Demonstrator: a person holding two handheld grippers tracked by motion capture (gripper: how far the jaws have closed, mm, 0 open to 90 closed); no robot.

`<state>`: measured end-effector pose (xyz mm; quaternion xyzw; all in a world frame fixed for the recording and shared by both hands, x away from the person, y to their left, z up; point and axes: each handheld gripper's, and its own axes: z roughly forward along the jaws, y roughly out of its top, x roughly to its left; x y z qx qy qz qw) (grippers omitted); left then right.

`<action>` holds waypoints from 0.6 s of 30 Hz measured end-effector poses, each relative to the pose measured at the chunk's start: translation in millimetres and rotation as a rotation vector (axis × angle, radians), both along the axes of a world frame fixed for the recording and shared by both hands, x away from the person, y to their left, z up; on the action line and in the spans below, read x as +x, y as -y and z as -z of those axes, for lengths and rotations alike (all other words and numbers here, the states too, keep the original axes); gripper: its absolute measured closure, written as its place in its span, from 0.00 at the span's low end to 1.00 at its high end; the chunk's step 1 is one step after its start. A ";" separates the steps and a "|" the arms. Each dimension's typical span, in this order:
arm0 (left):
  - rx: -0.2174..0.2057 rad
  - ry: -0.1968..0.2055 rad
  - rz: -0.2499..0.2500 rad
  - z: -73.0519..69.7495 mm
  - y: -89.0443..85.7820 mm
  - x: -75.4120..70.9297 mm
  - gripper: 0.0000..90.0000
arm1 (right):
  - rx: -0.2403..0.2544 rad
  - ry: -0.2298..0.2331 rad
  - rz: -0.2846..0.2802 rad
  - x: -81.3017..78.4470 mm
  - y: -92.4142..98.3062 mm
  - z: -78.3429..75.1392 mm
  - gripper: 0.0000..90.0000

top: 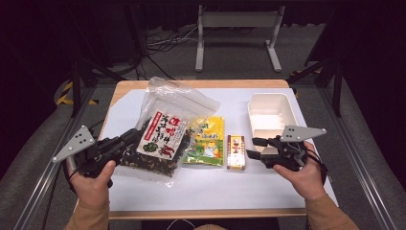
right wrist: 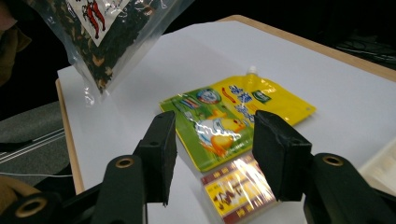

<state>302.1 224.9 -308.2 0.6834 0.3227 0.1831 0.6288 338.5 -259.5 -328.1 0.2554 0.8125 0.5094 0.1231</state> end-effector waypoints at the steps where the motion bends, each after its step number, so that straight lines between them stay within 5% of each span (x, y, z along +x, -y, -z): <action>1: -0.005 0.006 0.012 -1.9 1.6 -1.7 0.95 | 0.003 -0.001 -0.013 1.3 -4.8 -2.8 0.54; 18: -0.058 0.091 0.095 -13.4 25.3 -18.9 0.95 | 0.220 -0.052 -0.149 16.6 -58.1 -24.3 0.42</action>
